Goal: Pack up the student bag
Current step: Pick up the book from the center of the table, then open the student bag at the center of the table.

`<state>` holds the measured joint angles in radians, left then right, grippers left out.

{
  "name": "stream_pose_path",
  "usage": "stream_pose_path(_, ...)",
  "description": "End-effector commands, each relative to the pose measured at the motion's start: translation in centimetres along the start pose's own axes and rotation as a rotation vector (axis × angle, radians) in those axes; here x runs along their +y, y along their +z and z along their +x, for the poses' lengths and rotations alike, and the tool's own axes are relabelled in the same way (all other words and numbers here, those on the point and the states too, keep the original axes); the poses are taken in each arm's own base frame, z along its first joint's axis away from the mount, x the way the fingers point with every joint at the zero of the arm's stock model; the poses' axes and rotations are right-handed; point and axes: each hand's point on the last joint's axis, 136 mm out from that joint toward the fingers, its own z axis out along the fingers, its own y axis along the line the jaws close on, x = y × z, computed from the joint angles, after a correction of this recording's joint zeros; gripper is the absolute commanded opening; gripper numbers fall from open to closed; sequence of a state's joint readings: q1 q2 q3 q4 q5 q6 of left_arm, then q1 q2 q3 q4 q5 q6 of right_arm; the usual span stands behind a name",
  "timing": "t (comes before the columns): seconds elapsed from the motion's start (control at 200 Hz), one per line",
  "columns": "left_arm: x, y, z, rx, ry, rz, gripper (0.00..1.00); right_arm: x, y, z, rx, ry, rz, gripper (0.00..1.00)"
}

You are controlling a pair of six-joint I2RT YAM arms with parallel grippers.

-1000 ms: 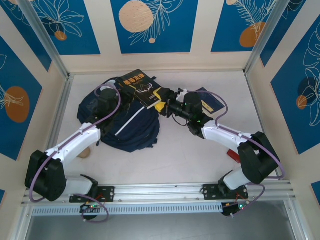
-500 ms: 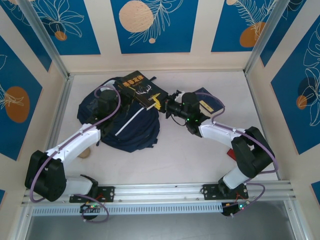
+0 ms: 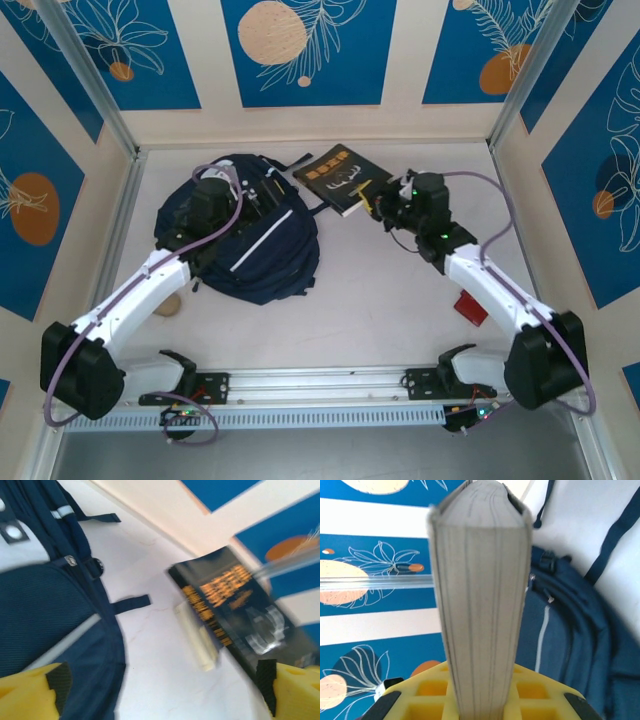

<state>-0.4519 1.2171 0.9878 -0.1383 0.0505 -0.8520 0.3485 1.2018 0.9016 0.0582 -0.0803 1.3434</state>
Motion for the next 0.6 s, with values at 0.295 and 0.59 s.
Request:
stream_pose_path(0.295, 3.8, -0.7, 7.3, 0.401, 0.580, -0.223, 1.00, 2.0, -6.6, -3.3, -0.090, -0.247, 0.097, 0.02)
stream_pose_path(0.59, 7.3, 1.9, 10.0, 0.584, 0.775, -0.423, 0.86, 0.4, -6.9, -3.6, -0.084, -0.205, 0.131, 0.02)
